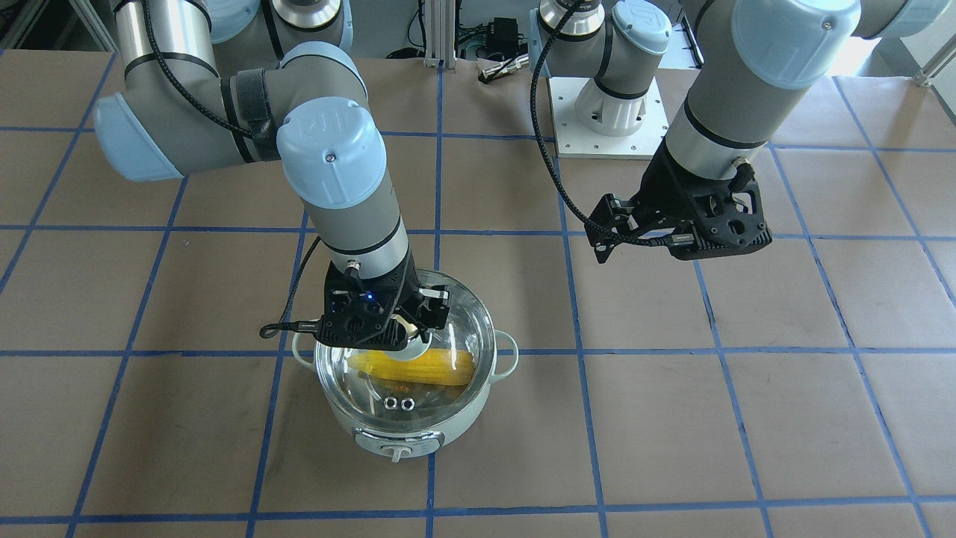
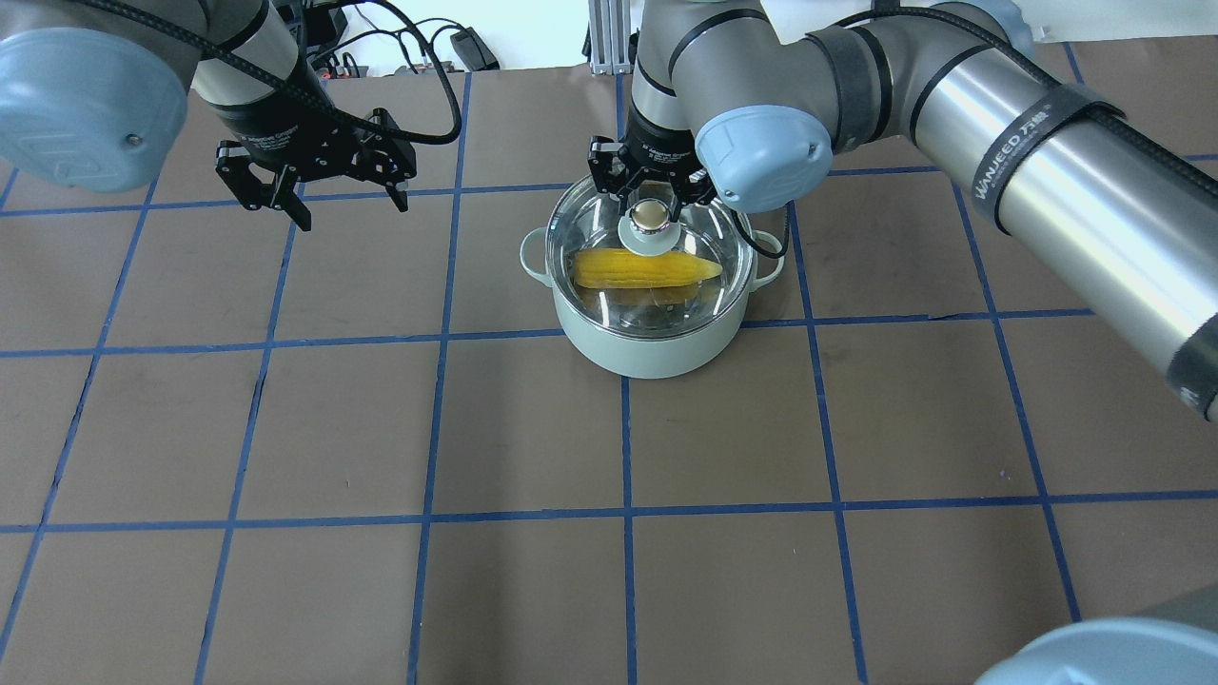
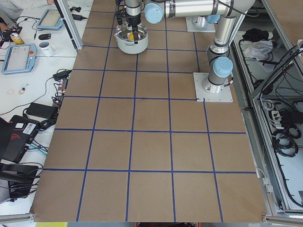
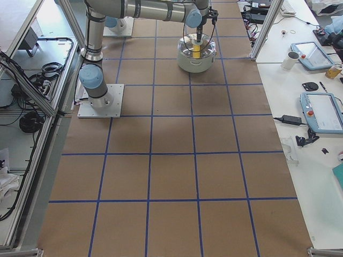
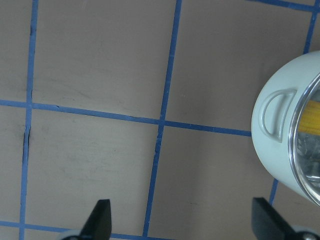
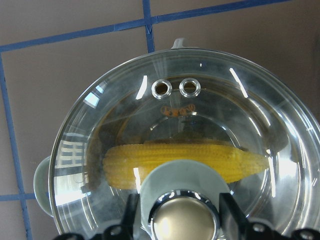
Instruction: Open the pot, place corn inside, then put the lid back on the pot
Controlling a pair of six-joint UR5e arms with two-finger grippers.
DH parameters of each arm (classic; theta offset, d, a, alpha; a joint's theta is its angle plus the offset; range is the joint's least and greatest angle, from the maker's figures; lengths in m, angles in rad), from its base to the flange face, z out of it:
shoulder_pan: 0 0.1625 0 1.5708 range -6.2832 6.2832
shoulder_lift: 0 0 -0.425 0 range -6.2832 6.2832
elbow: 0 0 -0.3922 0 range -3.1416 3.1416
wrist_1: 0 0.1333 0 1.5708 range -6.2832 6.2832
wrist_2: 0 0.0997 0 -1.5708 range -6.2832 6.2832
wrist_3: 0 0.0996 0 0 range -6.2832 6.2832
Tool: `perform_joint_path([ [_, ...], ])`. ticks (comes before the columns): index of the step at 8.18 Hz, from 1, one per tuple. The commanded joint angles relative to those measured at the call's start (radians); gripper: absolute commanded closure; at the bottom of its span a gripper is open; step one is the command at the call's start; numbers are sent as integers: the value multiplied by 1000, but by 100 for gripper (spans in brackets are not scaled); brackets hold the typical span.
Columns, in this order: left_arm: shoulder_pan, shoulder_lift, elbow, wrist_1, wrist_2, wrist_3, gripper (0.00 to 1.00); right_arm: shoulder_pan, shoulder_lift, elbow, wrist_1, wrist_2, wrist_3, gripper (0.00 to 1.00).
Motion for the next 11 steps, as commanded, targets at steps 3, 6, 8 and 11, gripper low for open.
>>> perform_joint_path([
  [3, -2, -1, 2, 1, -8, -1, 0, 0, 6, 14, -2, -2, -2, 38],
  [6, -2, -1, 0, 1, -5, -1, 0, 0, 8, 26, -2, -4, 0, 27],
  [8, -3, -1, 0, 1, -10, -1, 0, 0, 8, 28, -2, -4, 0, 22],
  [11, -3, -1, 0, 1, -7, -1, 0, 0, 14, 29, -2, -4, 0, 21],
])
